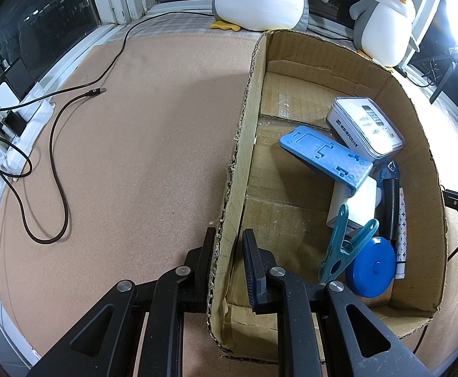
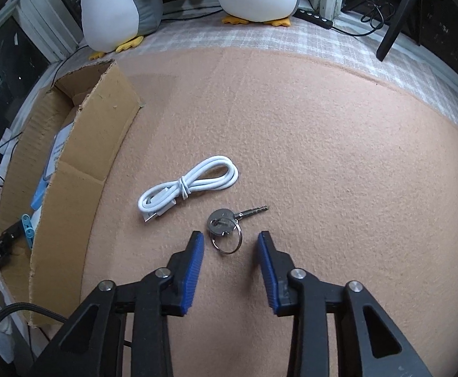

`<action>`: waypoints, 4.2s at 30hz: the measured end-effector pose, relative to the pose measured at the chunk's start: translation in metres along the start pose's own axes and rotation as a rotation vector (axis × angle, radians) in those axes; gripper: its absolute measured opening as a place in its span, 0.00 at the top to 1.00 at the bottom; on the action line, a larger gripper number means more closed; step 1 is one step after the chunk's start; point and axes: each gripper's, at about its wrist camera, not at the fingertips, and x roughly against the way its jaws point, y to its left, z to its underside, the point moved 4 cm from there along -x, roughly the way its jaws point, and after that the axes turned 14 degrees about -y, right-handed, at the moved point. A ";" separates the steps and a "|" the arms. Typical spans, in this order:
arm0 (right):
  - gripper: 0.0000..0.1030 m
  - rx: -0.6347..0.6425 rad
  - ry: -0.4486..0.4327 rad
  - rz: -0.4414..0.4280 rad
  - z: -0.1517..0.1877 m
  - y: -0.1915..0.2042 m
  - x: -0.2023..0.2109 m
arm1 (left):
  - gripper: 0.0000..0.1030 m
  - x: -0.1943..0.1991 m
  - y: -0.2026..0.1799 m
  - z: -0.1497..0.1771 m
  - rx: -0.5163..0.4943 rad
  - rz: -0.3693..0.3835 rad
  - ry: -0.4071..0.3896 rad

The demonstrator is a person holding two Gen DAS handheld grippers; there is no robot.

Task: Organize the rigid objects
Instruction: 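Grasp the silver keys on the table with the right gripper, then carry the keys into the cardboard box and release them with the right gripper, then grasp the coiled white cable with the right gripper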

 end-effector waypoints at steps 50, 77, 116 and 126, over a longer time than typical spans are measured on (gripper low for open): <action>0.98 0.263 -0.145 -0.325 -0.060 0.196 0.050 | 0.84 0.000 0.001 0.000 0.009 0.008 -0.003; 0.97 0.299 -0.108 -0.282 -0.068 0.211 0.018 | 0.84 0.000 0.003 0.000 0.015 0.012 -0.004; 0.40 -0.200 -0.005 -0.068 -0.037 0.027 0.005 | 0.84 0.000 0.004 0.000 0.012 0.013 -0.004; 0.51 -0.313 0.057 -0.068 -0.029 0.024 -0.017 | 0.84 0.000 0.003 0.000 0.012 0.012 -0.004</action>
